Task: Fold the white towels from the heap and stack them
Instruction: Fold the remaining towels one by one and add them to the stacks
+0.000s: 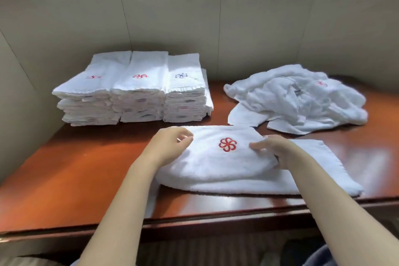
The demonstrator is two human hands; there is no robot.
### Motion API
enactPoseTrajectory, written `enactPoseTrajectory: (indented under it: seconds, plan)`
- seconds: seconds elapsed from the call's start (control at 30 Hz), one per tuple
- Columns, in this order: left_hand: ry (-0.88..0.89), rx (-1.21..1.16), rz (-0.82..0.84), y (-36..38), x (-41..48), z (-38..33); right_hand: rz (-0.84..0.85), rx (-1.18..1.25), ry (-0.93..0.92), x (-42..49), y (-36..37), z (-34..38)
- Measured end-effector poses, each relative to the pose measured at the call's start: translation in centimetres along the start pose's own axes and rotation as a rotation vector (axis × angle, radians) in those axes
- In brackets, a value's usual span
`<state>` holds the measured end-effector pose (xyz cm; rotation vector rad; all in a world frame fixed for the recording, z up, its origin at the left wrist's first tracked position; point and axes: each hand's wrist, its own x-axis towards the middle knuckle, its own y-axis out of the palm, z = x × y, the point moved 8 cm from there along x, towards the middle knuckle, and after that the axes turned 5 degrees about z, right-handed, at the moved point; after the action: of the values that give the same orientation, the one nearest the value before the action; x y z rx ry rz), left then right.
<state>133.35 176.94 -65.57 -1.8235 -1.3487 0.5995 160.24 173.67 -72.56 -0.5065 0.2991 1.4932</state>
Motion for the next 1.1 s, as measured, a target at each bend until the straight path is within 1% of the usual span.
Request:
enactPoseTrajectory:
  seconds: [0.07, 0.13, 0.17, 0.23, 0.3, 0.33, 0.4, 0.43, 0.47, 0.53, 0.6, 0.7, 0.77, 0.87, 0.93, 0.97, 1.0, 1.03, 1.1]
  plan:
    - [-0.098, 0.029, -0.071, -1.0, 0.3, 1.7, -0.047, 0.022, -0.077, 0.3, -0.3, 0.1]
    - [-0.23, 0.056, -0.074, -1.1, 0.4, 3.6, -0.051, 0.031, -0.135, 0.1, -0.8, 0.6]
    - [-0.294, 0.063, -0.056, -1.0, 0.4, 4.4, -0.025, 0.032, -0.148, -0.2, -1.1, 0.9]
    - [-0.38, 0.057, -0.004, -0.1, 0.4, 5.2, 0.083, 0.084, -0.154, -0.8, -1.4, 1.4]
    - [-0.391, 0.004, 0.053, 1.1, 0.5, 4.9, 0.169, 0.09, -0.133, -1.3, -2.0, 1.4]
    - [-0.38, -0.02, 0.077, 1.7, 0.6, 4.5, 0.175, 0.036, -0.106, -1.5, -2.2, 1.1]
    - [-0.353, -0.026, 0.108, 2.4, 0.8, 3.8, 0.115, -0.151, -0.033, -1.7, -2.4, 0.0]
    - [-0.338, -0.018, 0.116, 2.7, 0.9, 3.4, 0.06, -0.232, -0.004, -1.6, -2.6, -0.5]
    - [-0.327, -0.01, 0.124, 2.8, 1.0, 3.2, -0.008, -0.262, 0.0, -1.4, -2.7, -0.8]
    - [-0.33, -0.016, 0.131, 3.1, 1.1, 2.9, -0.114, -0.181, -0.069, -1.1, -2.8, -0.8]
    - [-0.359, -0.045, 0.131, 3.5, 1.1, 3.0, -0.185, -0.098, -0.147, -1.2, -3.0, -0.5]
    - [-0.387, -0.058, 0.141, 4.0, 1.3, 3.4, -0.215, -0.119, -0.22, -1.7, -3.4, 0.0]
    - [-0.397, -0.102, 0.103, 3.9, 1.5, 3.7, -0.22, -0.137, -0.26, -2.3, -4.2, 0.8]
    - [-0.453, -0.213, 0.045, 4.1, 1.8, 4.6, -0.262, -0.063, -0.362, -3.9, -6.9, 2.9]
    - [-0.498, -0.36, 0.092, 5.1, 1.9, 4.5, -0.284, 0.031, -0.407, -5.3, -9.5, 3.8]
    - [-0.515, -0.394, 0.123, 5.7, 1.9, 4.3, -0.304, 0.061, -0.403, -6.0, -11.0, 3.9]
    - [-0.519, -0.378, 0.152, 6.2, 2.0, 4.1, -0.341, 0.057, -0.391, -6.6, -12.6, 3.9]
    - [-0.508, -0.335, 0.177, 6.7, 2.2, 3.7, -0.406, -0.013, -0.366, -7.0, -14.4, 3.6]
    - [-0.456, -0.242, 0.194, 7.4, 2.5, 2.6, -0.547, -0.29, -0.275, -7.1, -17.2, 2.6]
